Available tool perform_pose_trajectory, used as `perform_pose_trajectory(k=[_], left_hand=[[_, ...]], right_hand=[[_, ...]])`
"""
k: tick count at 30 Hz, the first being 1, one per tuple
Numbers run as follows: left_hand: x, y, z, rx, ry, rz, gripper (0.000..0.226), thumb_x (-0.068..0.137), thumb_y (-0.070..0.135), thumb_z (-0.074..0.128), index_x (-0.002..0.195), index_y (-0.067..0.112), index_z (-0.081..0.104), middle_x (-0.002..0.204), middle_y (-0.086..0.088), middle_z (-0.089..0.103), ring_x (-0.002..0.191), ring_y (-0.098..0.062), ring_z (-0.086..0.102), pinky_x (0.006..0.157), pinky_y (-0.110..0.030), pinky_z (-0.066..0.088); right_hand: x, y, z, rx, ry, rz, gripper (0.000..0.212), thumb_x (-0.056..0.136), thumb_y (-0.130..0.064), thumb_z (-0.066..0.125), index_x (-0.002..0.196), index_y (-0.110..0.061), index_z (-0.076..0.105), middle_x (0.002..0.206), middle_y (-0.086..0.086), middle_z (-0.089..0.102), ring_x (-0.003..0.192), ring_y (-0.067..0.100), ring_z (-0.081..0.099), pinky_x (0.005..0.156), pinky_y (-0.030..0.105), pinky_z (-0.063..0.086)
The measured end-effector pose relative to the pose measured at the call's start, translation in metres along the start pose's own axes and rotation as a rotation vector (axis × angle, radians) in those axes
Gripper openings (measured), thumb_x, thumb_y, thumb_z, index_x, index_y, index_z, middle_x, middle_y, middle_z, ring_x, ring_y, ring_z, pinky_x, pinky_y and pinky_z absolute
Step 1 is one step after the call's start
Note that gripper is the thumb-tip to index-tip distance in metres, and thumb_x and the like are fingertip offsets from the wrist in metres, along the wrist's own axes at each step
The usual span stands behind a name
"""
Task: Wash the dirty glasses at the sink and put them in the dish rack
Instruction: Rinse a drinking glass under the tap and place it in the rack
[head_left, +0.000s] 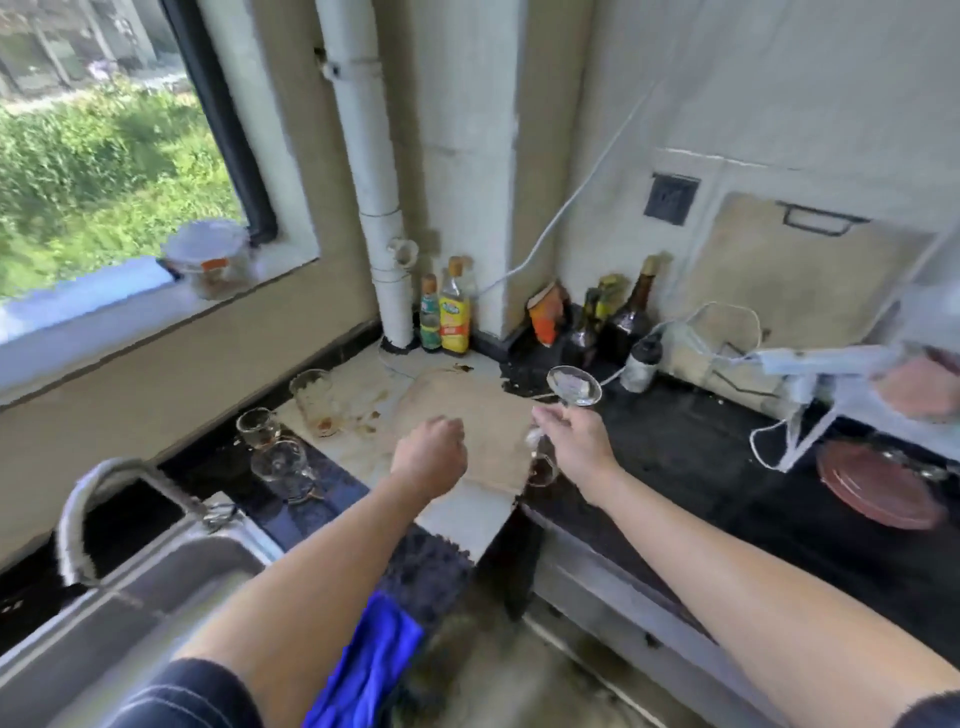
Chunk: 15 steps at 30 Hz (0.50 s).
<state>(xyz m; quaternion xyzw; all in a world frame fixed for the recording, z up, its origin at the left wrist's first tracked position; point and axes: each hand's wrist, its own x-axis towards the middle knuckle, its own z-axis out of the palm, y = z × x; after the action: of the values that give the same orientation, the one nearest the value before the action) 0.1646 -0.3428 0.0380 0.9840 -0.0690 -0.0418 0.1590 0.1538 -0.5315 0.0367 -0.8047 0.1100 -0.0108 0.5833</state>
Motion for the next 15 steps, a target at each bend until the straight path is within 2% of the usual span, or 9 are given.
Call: perform_pose_trajectory(k=[3,6,11,15], left_hand=[[0.014,0.08,0.017,0.018,0.008,0.089,0.023,0.093,0.017,0.043,0.107,0.013,0.06,0.111,-0.008,0.059,0.1,-0.031,0.059,0.078,-0.035,0.047],[0.02,0.154,0.038,0.03,-0.001,0.213,0.02,0.091,0.019,0.044,0.099,0.013,0.061,0.105,-0.01,0.062,0.098,-0.034,0.06,0.08,-0.041,0.05],[0.028,0.264,0.076,0.066,-0.046,0.447,0.021,0.092,0.021,0.046,0.102,0.012,0.062,0.107,-0.01,0.06,0.098,-0.033,0.06,0.081,-0.039,0.046],[0.035,0.346,0.114,0.074,-0.112,0.622,0.022,0.093,0.022,0.044,0.104,0.014,0.062,0.107,-0.006,0.06,0.095,-0.031,0.06,0.08,-0.038,0.045]], right_hand=[[-0.002,0.023,-0.084,0.025,0.098,0.033,0.028,0.094,-0.028,0.061,0.089,-0.003,0.072,0.091,0.012,0.073,0.084,0.017,0.063,0.081,0.033,0.048],[-0.01,0.047,-0.16,0.026,0.208,0.048,0.024,0.095,-0.03,0.06,0.085,-0.012,0.072,0.084,0.003,0.071,0.084,0.014,0.063,0.077,0.029,0.044],[-0.03,0.09,-0.262,0.073,0.396,0.134,0.027,0.098,-0.03,0.055,0.082,-0.013,0.069,0.085,0.004,0.068,0.08,0.015,0.06,0.071,0.027,0.043],[-0.047,0.132,-0.332,0.121,0.591,0.227,0.032,0.099,-0.031,0.051,0.079,-0.013,0.067,0.086,0.005,0.068,0.081,0.018,0.06,0.079,0.034,0.043]])
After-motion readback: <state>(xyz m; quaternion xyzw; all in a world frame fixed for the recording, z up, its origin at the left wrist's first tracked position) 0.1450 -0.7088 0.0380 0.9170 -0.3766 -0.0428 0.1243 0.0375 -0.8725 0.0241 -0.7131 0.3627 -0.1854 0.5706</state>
